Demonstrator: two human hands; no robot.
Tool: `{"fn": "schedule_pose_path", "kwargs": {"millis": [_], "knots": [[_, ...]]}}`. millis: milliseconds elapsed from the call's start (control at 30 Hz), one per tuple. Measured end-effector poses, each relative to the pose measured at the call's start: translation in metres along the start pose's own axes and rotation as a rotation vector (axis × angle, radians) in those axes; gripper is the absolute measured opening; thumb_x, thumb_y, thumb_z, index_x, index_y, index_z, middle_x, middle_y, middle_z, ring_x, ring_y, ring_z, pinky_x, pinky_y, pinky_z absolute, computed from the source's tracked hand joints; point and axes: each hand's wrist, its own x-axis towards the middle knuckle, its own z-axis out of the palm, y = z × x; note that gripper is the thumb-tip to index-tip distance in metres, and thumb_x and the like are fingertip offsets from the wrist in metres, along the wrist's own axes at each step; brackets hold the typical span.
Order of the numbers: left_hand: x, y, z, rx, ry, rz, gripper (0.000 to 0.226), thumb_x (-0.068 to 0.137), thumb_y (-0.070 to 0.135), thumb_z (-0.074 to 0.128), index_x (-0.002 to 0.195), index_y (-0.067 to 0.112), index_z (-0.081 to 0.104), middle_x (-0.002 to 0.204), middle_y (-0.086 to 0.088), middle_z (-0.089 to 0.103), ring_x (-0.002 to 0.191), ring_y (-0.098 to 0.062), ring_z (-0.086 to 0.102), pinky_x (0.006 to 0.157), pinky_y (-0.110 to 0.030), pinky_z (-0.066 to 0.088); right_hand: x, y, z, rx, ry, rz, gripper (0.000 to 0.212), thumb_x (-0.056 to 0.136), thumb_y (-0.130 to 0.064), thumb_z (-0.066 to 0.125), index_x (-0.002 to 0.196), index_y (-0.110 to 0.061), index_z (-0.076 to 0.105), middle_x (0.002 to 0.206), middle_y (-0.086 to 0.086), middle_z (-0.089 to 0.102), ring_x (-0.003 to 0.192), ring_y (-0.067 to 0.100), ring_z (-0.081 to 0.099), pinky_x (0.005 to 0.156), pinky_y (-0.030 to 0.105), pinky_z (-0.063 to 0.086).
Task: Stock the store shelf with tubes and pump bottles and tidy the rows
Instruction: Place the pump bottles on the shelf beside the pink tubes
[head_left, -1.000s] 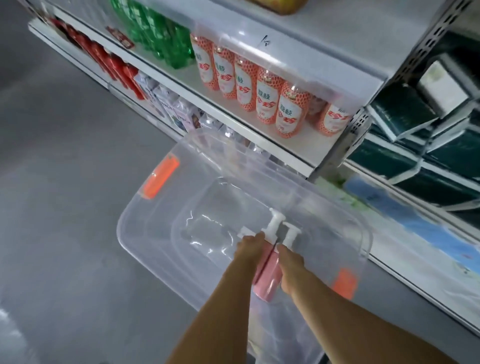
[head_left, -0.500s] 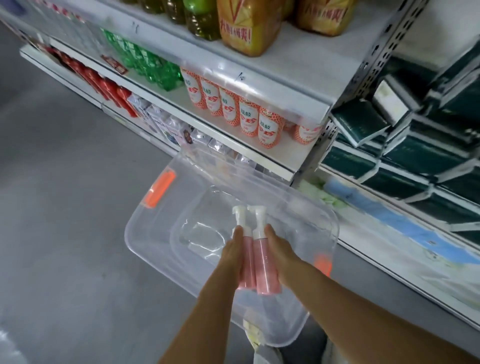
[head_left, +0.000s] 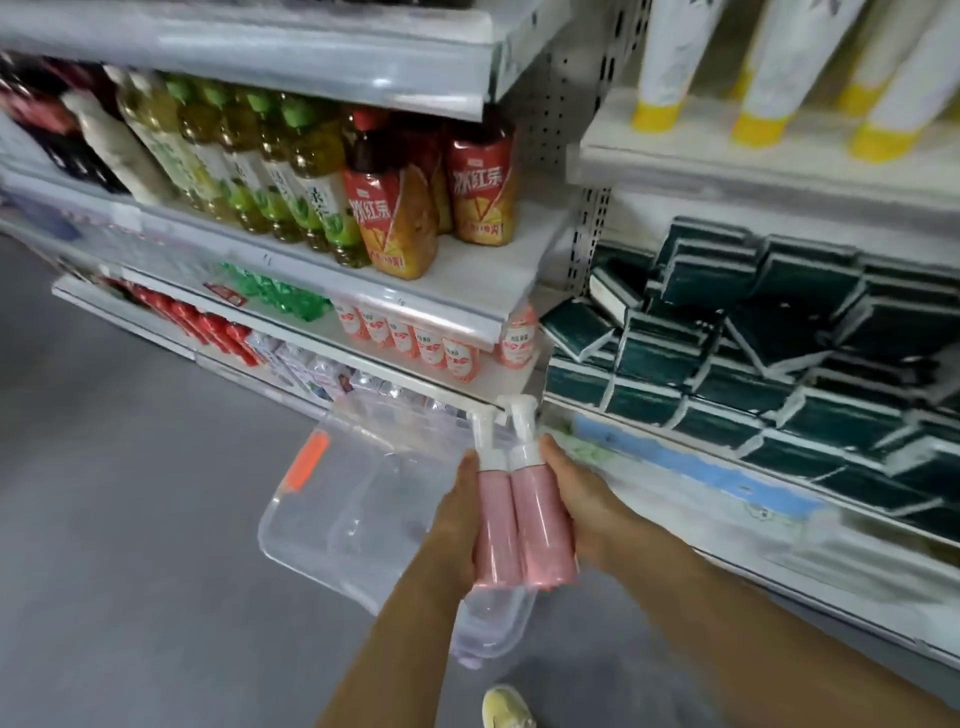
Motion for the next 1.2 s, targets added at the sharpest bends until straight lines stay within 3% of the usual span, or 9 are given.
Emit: {"fn": "schedule_pose_path", "kwargs": {"millis": [100,167,300,400,567,733,933,1133,1200], "knots": [[-0.031,0.007,0.039,0.008,-0.106,0.01,0.063,0.092,0.063,0.045,0.12,0.01,0.064,0.112,-0.011,0.07,0.097,-0.027,0.067,0.088,-0.04,0.052,-0.041,-0.018,-0.033,0.102,-0.027,-0.06,0.043,0.095,-0.053,0.048,0.104,-0.015,0.067,0.091,0.007,0.074,0.089,0.024,0.069,0.081,0.037,0.055],[-0.051,0.004,0.068,-0.005,-0.153,0.029,0.059,0.093,0.062,0.044,0.112,0.011,0.067,0.103,-0.013,0.073,0.093,-0.028,0.068,0.087,-0.041,0.052,-0.07,-0.025,-0.059,0.16,-0.02,-0.12,0.04,0.096,-0.051,0.049,0.103,-0.015,0.066,0.088,0.006,0.074,0.086,0.024,0.069,0.079,0.038,0.055],[-0.091,-0.012,0.132,0.058,-0.155,0.078,0.062,0.087,0.068,0.048,0.106,0.013,0.07,0.1,-0.017,0.073,0.093,-0.034,0.068,0.093,-0.05,0.052,-0.129,-0.034,-0.125,0.189,0.048,-0.183,0.044,0.095,-0.051,0.051,0.108,-0.011,0.065,0.1,0.015,0.072,0.094,0.032,0.068,0.093,0.053,0.052],[-0.126,-0.033,0.186,0.131,-0.193,0.086,0.07,0.083,0.073,0.048,0.106,0.011,0.07,0.099,-0.017,0.073,0.089,-0.034,0.067,0.092,-0.052,0.052,-0.174,-0.031,-0.186,0.246,0.068,-0.243,0.047,0.096,-0.052,0.048,0.115,-0.011,0.063,0.105,0.015,0.072,0.09,0.03,0.069,0.088,0.051,0.054],[-0.172,-0.081,0.272,0.273,-0.336,0.084,0.073,0.086,0.073,0.042,0.106,0.008,0.068,0.082,-0.009,0.073,0.065,-0.024,0.066,0.067,-0.034,0.053,-0.247,-0.017,-0.297,0.236,0.109,-0.34,0.041,0.094,-0.045,0.056,0.113,-0.009,0.062,0.091,0.011,0.067,0.074,0.025,0.067,0.067,0.036,0.057],[-0.222,-0.126,0.363,0.333,-0.493,0.092,0.069,0.086,0.07,0.048,0.111,0.009,0.067,0.098,-0.015,0.072,0.066,-0.025,0.065,0.068,-0.036,0.054,-0.312,0.002,-0.395,0.229,0.203,-0.44,0.029,0.092,-0.035,0.063,0.103,-0.009,0.062,0.079,0.008,0.066,0.07,0.02,0.064,0.072,0.035,0.053],[-0.275,-0.166,0.457,0.389,-0.704,0.06,0.064,0.082,0.063,0.06,0.11,0.006,0.065,0.082,-0.011,0.07,0.065,-0.025,0.064,0.059,-0.034,0.054,-0.378,0.018,-0.482,0.294,0.349,-0.527,0.029,0.092,-0.031,0.063,0.105,-0.005,0.06,0.074,0.011,0.068,0.06,0.021,0.067,0.058,0.032,0.054],[-0.3,-0.191,0.526,0.458,-0.793,0.092,0.068,0.071,0.063,0.067,0.107,0.005,0.064,0.084,-0.012,0.069,0.064,-0.026,0.064,0.064,-0.035,0.053,-0.418,0.029,-0.551,0.284,0.53,-0.637,0.043,0.085,-0.037,0.071,0.116,-0.009,0.06,0.101,0.012,0.069,0.088,0.024,0.066,0.079,0.039,0.056],[-0.304,-0.197,0.547,0.496,-0.807,0.096,0.063,0.077,0.063,0.065,0.105,0.006,0.064,0.082,-0.011,0.07,0.063,-0.024,0.064,0.062,-0.033,0.052,-0.429,0.03,-0.569,0.303,0.576,-0.667,0.038,0.085,-0.034,0.071,0.115,-0.014,0.061,0.103,0.009,0.07,0.089,0.022,0.067,0.075,0.037,0.056]]}}
